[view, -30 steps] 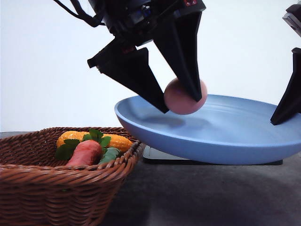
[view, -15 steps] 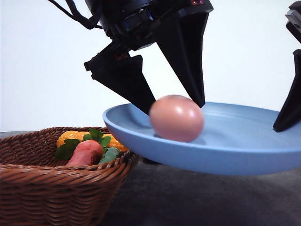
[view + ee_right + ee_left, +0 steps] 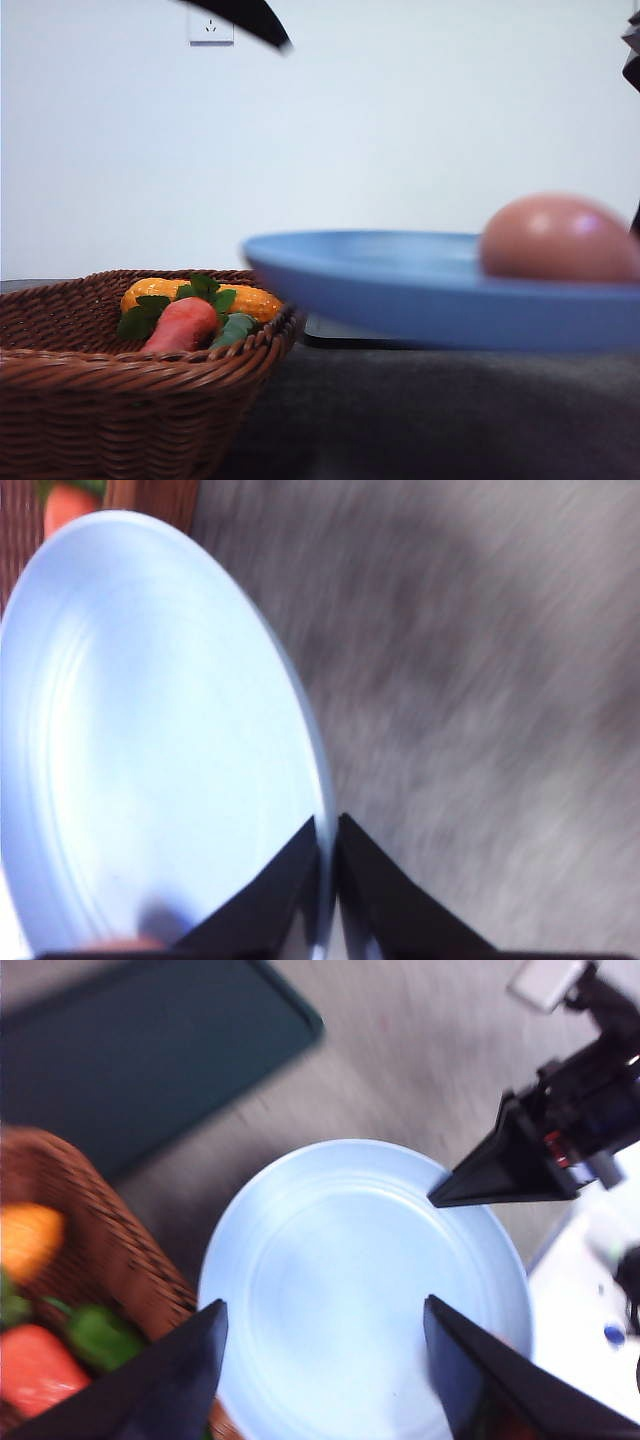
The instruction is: Transfer egg from basket to plate and serve
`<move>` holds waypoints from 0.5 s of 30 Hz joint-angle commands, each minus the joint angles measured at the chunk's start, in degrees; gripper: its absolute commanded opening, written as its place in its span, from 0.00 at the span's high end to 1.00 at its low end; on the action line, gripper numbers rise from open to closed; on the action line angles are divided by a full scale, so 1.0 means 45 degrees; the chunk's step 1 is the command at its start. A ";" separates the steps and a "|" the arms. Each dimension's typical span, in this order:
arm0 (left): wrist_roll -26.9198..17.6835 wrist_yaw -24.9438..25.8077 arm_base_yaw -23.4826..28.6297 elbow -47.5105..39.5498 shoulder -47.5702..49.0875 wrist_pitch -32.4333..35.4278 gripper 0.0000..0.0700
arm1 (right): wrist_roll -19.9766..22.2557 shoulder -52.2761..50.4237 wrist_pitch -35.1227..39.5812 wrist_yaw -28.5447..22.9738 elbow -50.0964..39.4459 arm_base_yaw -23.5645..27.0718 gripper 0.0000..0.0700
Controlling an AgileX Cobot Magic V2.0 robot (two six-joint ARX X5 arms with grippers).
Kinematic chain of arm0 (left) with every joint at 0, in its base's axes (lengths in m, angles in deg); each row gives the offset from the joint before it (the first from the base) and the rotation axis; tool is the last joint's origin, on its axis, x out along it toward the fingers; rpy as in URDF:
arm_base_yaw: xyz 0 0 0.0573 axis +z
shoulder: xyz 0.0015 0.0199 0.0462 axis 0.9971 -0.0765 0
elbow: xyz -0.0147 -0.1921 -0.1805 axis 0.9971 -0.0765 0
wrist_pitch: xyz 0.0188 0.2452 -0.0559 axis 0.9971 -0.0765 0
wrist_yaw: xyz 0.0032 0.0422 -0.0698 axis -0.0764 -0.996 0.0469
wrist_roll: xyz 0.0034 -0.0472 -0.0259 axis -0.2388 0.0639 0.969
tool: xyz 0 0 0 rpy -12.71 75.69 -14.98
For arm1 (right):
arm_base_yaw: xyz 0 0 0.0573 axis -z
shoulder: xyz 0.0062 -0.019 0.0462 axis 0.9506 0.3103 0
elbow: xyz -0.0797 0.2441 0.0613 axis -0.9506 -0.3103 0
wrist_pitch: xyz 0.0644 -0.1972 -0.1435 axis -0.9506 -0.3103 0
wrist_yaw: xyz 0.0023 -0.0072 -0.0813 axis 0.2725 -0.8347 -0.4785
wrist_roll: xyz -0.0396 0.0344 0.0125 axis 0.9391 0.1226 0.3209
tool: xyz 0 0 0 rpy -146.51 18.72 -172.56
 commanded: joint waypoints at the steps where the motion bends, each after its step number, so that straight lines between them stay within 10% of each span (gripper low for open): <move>1: -0.0133 -0.0479 -0.0121 0.0209 0.0521 -0.0015 0.44 | 0.0384 0.0455 0.0230 -0.0061 0.0561 0.0285 1.00; 15: -0.0608 -0.3200 -0.0121 0.0204 0.3923 -0.1945 0.44 | 0.0905 0.7509 0.2126 -0.0563 0.5981 0.2076 1.00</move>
